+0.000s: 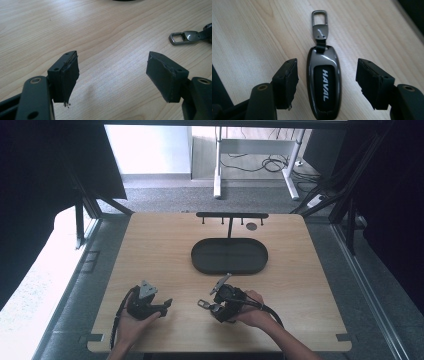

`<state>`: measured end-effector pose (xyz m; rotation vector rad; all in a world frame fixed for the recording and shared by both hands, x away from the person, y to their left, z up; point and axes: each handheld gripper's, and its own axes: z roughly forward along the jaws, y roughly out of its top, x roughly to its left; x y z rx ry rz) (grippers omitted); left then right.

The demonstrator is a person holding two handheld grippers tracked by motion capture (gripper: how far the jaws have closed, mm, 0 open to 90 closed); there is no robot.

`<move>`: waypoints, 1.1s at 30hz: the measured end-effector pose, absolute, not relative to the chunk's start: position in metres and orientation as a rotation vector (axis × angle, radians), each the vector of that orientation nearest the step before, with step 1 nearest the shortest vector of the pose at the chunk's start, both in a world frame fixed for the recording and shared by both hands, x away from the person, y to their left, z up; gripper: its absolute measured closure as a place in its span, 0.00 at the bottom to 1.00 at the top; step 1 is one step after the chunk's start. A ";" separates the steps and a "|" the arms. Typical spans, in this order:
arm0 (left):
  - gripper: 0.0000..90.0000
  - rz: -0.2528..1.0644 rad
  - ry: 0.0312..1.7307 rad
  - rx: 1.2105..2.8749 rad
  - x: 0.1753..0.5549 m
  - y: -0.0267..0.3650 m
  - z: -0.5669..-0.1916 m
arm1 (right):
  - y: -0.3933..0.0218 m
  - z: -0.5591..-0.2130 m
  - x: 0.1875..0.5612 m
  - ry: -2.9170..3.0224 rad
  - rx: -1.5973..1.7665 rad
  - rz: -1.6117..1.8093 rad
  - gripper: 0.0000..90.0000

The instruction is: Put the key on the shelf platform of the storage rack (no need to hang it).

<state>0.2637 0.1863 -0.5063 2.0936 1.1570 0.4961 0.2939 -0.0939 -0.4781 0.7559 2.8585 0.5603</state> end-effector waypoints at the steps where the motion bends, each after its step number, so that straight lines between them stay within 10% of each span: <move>1: 0.29 0.492 1.160 2.094 0.264 0.186 -0.506 | -0.092 -0.480 0.294 2.863 0.751 0.550 0.38; 33: 0.29 0.485 1.174 2.082 0.264 0.189 -0.506 | -0.085 -0.504 0.303 2.924 0.767 0.453 0.54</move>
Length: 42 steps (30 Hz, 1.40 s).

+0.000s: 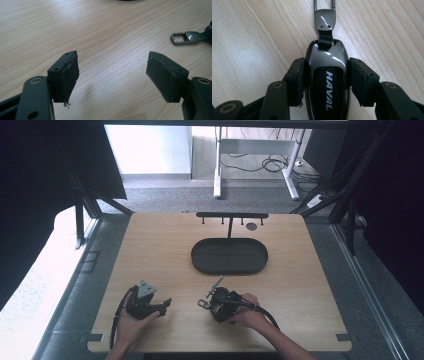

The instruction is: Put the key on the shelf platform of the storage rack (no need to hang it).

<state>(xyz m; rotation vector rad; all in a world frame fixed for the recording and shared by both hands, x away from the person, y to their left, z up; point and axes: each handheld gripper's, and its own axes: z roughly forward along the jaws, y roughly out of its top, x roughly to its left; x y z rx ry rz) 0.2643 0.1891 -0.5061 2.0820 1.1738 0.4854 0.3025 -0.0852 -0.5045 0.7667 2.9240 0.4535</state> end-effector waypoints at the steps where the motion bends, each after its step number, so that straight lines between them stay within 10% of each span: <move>1: 0.29 0.485 1.174 2.082 0.264 0.189 -0.506 | -0.085 -0.504 0.303 2.924 0.767 0.453 0.54; 42: 0.29 0.485 1.171 2.097 0.265 0.190 -0.508 | -0.113 -0.423 0.336 2.800 0.814 0.739 0.55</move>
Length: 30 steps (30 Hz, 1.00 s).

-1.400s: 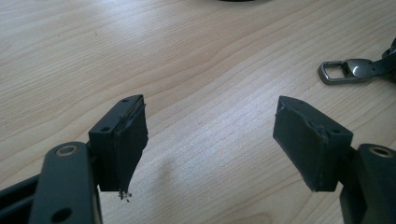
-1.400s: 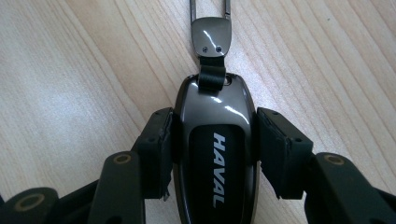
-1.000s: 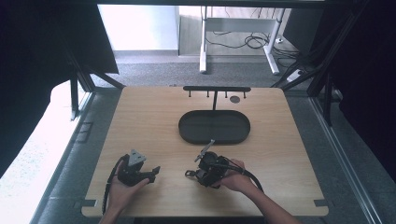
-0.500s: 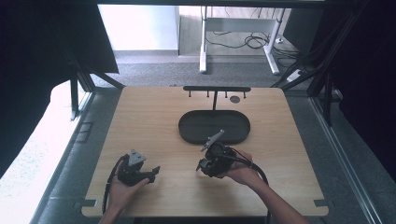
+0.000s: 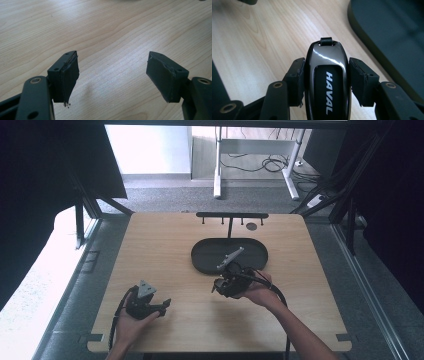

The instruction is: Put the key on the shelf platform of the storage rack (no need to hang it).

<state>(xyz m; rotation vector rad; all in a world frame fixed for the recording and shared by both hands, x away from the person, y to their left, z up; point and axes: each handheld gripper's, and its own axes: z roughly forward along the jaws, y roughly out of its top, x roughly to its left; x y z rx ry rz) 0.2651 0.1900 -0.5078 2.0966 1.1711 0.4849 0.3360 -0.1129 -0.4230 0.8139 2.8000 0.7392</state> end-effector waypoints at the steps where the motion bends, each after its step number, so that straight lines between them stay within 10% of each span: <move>1: 0.29 0.485 1.171 2.097 0.265 0.190 -0.508 | -0.113 -0.423 0.337 2.797 0.819 0.737 0.55; 30: 0.28 0.465 1.170 2.148 0.268 0.187 -0.514 | -0.114 -0.427 0.376 2.751 0.877 0.707 0.55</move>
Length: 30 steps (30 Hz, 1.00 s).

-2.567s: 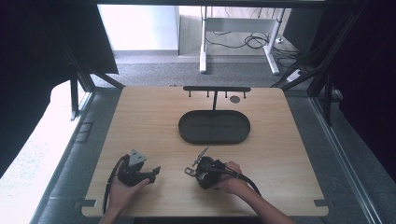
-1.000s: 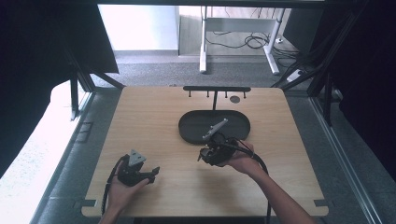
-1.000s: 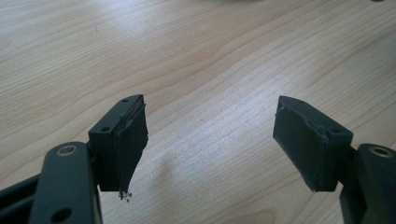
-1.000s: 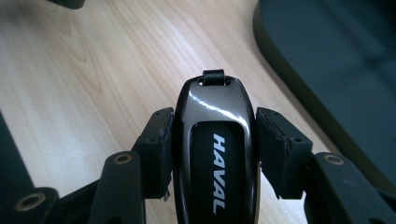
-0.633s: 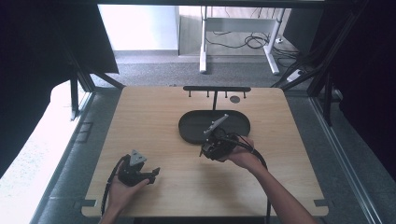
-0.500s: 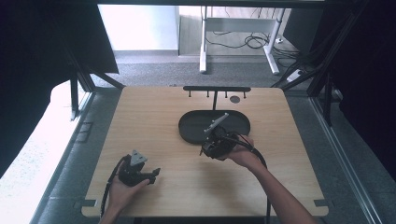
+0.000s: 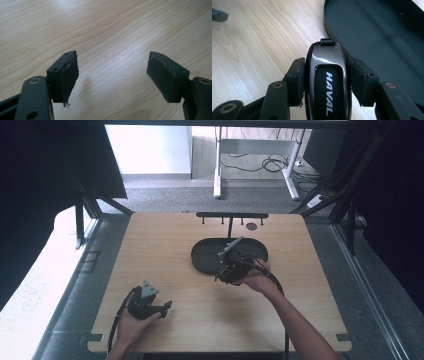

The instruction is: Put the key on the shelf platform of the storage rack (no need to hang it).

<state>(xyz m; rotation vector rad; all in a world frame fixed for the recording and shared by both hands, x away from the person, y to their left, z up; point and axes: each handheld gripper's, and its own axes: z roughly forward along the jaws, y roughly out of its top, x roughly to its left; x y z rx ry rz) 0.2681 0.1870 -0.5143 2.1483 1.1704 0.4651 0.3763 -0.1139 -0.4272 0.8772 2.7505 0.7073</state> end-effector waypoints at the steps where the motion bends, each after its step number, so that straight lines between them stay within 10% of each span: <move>1: 0.28 0.465 1.170 2.149 0.268 0.187 -0.514 | -0.114 -0.427 0.378 2.746 0.875 0.709 0.55; 30: 0.28 0.459 1.168 2.184 0.270 0.185 -0.518 | -0.102 -0.432 0.403 2.759 0.903 0.706 0.55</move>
